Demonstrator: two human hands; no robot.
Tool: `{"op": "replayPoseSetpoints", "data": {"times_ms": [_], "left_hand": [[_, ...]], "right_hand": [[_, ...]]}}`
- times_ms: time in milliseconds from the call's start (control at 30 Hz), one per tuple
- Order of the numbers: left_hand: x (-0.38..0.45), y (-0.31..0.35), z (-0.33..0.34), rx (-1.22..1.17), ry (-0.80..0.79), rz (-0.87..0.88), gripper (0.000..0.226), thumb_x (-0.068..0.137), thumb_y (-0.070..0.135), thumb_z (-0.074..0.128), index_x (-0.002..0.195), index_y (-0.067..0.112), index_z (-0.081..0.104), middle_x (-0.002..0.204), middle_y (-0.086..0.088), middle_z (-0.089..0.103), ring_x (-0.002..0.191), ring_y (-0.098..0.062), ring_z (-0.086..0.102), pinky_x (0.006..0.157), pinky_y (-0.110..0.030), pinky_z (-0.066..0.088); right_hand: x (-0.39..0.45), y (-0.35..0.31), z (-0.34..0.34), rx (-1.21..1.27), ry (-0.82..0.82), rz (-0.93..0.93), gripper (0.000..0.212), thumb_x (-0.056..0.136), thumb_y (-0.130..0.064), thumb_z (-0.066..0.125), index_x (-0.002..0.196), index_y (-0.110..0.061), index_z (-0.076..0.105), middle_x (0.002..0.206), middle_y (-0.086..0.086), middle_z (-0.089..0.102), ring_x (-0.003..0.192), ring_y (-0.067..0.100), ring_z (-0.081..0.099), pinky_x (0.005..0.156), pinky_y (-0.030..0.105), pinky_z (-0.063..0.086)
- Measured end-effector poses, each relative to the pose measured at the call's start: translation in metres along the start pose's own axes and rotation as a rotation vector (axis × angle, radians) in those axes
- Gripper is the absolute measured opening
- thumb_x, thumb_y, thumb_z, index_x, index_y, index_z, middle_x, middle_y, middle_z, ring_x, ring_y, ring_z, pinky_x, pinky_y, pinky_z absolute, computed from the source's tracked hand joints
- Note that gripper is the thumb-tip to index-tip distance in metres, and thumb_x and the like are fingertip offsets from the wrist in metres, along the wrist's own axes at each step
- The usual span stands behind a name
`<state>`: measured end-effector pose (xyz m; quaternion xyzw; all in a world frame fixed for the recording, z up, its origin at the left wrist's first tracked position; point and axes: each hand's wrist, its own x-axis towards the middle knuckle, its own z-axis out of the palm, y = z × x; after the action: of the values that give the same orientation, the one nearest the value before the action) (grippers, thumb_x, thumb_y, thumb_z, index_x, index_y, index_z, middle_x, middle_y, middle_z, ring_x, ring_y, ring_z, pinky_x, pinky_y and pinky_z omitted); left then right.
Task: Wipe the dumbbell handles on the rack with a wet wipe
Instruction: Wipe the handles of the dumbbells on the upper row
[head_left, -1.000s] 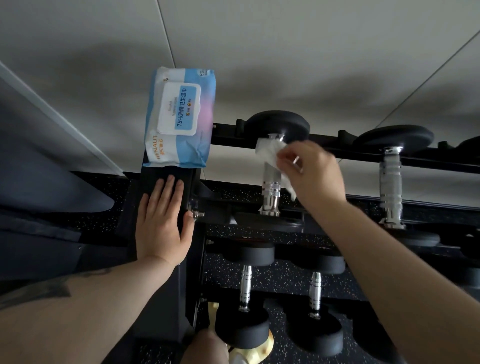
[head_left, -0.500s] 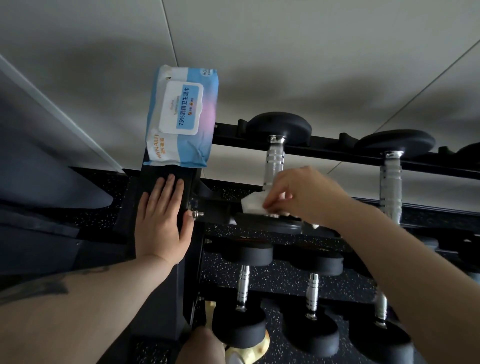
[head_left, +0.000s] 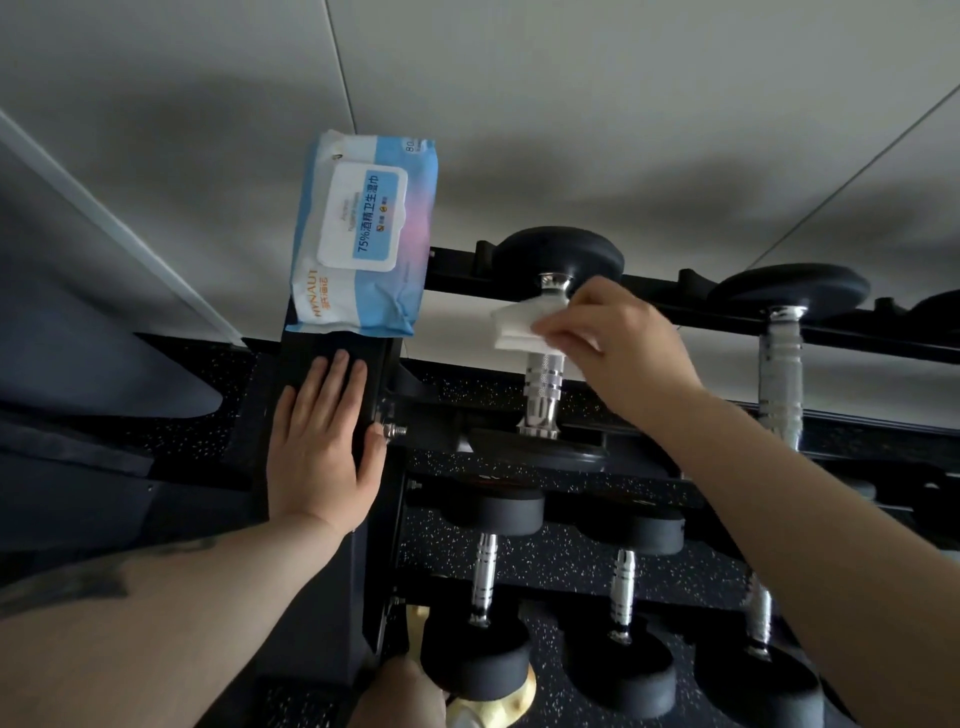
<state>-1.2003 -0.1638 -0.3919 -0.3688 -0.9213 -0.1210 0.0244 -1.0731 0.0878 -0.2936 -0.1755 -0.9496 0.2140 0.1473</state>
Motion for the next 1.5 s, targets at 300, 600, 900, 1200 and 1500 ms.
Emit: {"op": "replayPoseSetpoints", "data": {"times_ms": [300, 600, 900, 1200, 1500], "left_hand": [[0.0, 0.0, 0.001, 0.002, -0.004, 0.024, 0.058, 0.092, 0.036, 0.031, 0.145, 0.015, 0.037, 0.155, -0.005, 0.03, 0.144, -0.023, 0.023, 0.116, -0.046, 0.018], [-0.002, -0.001, 0.0, 0.005, -0.037, 0.121, 0.053, 0.097, 0.029, 0.027, 0.147, 0.012, 0.034, 0.155, -0.006, 0.028, 0.145, -0.023, 0.021, 0.116, -0.046, 0.019], [-0.001, 0.001, -0.002, -0.021, -0.031, 0.096, 0.053, 0.095, 0.029, 0.028, 0.145, 0.013, 0.037, 0.153, -0.006, 0.033, 0.143, -0.024, 0.026, 0.116, -0.046, 0.021], [-0.003, -0.001, -0.002, -0.037, -0.029, 0.109, 0.052, 0.095, 0.029, 0.029, 0.144, 0.013, 0.038, 0.153, -0.008, 0.033, 0.142, -0.027, 0.027, 0.115, -0.048, 0.022], [-0.003, 0.0, 0.0, -0.015, -0.023, 0.112, 0.052, 0.095, 0.029, 0.029, 0.145, 0.013, 0.037, 0.153, -0.008, 0.032, 0.142, -0.027, 0.027, 0.115, -0.048, 0.022]], "right_hand": [[-0.008, 0.007, 0.003, -0.015, -0.051, -0.094, 0.025, 0.089, -0.014, 0.062, 0.113, -0.017, 0.069, 0.108, 0.004, 0.056, 0.086, 0.02, 0.061, 0.062, 0.04, 0.057], [-0.021, -0.01, 0.01, 0.065, -0.052, 0.013, 0.017, 0.085, -0.017, 0.069, 0.101, -0.02, 0.074, 0.099, -0.001, 0.058, 0.075, 0.019, 0.062, 0.061, 0.036, 0.058], [-0.024, -0.013, 0.014, 0.15, 0.081, 0.132, 0.017, 0.083, -0.016, 0.07, 0.1, -0.019, 0.075, 0.092, 0.0, 0.061, 0.069, 0.014, 0.061, 0.062, 0.032, 0.057], [0.007, -0.02, 0.008, 0.171, 0.109, 0.39, 0.018, 0.083, -0.016, 0.07, 0.097, -0.025, 0.075, 0.093, -0.006, 0.06, 0.081, 0.011, 0.056, 0.072, 0.031, 0.051], [0.009, -0.016, 0.005, 0.175, 0.021, 0.378, 0.013, 0.082, -0.02, 0.071, 0.093, -0.024, 0.076, 0.092, -0.009, 0.062, 0.08, 0.009, 0.058, 0.073, 0.025, 0.049]]}}
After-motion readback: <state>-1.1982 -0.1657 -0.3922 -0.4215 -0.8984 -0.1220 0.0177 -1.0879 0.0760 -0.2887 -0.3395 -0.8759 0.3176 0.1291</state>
